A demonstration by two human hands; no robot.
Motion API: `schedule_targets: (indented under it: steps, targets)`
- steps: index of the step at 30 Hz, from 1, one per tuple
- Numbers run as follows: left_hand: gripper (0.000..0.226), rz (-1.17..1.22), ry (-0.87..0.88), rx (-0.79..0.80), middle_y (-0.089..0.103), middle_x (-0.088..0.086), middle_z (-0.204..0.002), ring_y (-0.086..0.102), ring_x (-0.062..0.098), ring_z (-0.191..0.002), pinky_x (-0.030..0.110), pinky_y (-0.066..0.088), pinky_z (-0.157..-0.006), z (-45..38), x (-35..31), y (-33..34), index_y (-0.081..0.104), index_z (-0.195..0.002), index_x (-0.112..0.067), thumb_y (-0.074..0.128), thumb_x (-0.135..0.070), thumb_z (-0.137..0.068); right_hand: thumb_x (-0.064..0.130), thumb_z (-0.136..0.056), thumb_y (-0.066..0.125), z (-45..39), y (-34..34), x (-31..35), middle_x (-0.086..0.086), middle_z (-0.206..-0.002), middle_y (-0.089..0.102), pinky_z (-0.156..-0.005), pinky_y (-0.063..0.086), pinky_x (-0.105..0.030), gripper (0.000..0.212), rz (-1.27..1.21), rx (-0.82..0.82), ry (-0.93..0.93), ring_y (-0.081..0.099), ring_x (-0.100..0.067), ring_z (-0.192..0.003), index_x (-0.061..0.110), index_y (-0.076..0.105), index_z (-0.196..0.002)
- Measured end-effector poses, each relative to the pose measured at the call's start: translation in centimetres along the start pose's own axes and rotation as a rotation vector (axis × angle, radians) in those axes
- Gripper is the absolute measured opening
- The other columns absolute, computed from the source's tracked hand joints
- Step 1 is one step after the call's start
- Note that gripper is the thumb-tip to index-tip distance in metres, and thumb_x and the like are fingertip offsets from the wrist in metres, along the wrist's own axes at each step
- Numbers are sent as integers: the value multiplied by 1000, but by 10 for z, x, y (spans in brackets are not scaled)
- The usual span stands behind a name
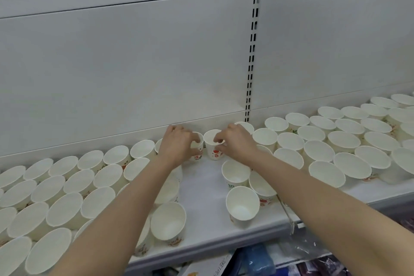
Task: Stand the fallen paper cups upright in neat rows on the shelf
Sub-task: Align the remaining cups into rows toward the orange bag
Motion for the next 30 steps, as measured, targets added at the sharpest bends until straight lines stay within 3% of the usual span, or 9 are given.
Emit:
schedule_targets:
  steps: [2,5,9,15,19,23,27,30]
  targets:
    - [34,154,33,-83,68,-8,-108,56,20,-107,33,38,-91,-5,-7,-16,68,-110,-31,69,-48,-81,31,-83,67,5,-22,-12,3,-95,69,-86,37,-33,24,-38,-70,28,52,-21,-99,22,70,-106]
    - [29,213,83,-135,69,-3,-108,55,21,-106,33,42,-87,-23,-32,-34,70,-111,-28,69,-40,-85,25,-83,68,16,-50,-61,1,-95,71,-84,40,-34,17,-9,-128,165,54,-23,-99,22,73,-99]
    - [31,179,190,-50,66,-4,-119,52,20,-111,32,42,-91,-55,-88,-25,67,-118,-27,66,-29,-87,20,-79,65,32,-60,-121,4,-99,71,-89,44,-33,23,-16,25,316,53,-22,-105,28,72,-100]
    - [15,25,221,61,68,0,-103,51,22,-109,31,31,-92,-76,-128,6,70,-100,-29,62,-34,-88,13,-73,66,39,-56,-132,8,-120,65,-102,41,-36,53,-128,302,213,50,-20,-118,23,60,-125]
    - [17,-76,195,34,69,-2,-91,52,18,-101,31,24,-91,-75,-126,7,71,-90,-26,56,-35,-90,22,-73,73,37,-54,-134,11,-132,54,-102,35,-28,69,-31,391,135,38,-20,-122,25,48,-137]
    - [20,-89,141,55,69,-2,-89,55,21,-98,31,27,-87,-68,-118,14,70,-90,-24,55,-36,-89,25,-67,75,30,-38,-128,4,-132,53,-98,37,-35,82,124,498,79,35,-23,-117,31,41,-141]
    - [20,2,84,12,70,-6,-96,54,19,-100,30,26,-88,-60,-108,13,70,-100,-29,61,-39,-85,33,-64,74,21,-38,-121,4,-120,56,-92,37,-36,68,195,425,9,38,-23,-107,34,51,-129]
    - [23,8,80,-3,70,-8,-103,53,17,-103,29,24,-86,-54,-106,9,67,-109,-32,62,-36,-87,43,-68,72,15,-44,-124,-1,-118,55,-95,30,-34,60,141,274,77,39,-25,-111,25,56,-122]
Point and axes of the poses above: each hand's wrist, its own z-axis away from the middle knuckle, its own y-axis out of the palm, x = y × z, the point moved 9 cm from there along -z, towards the middle knuckle
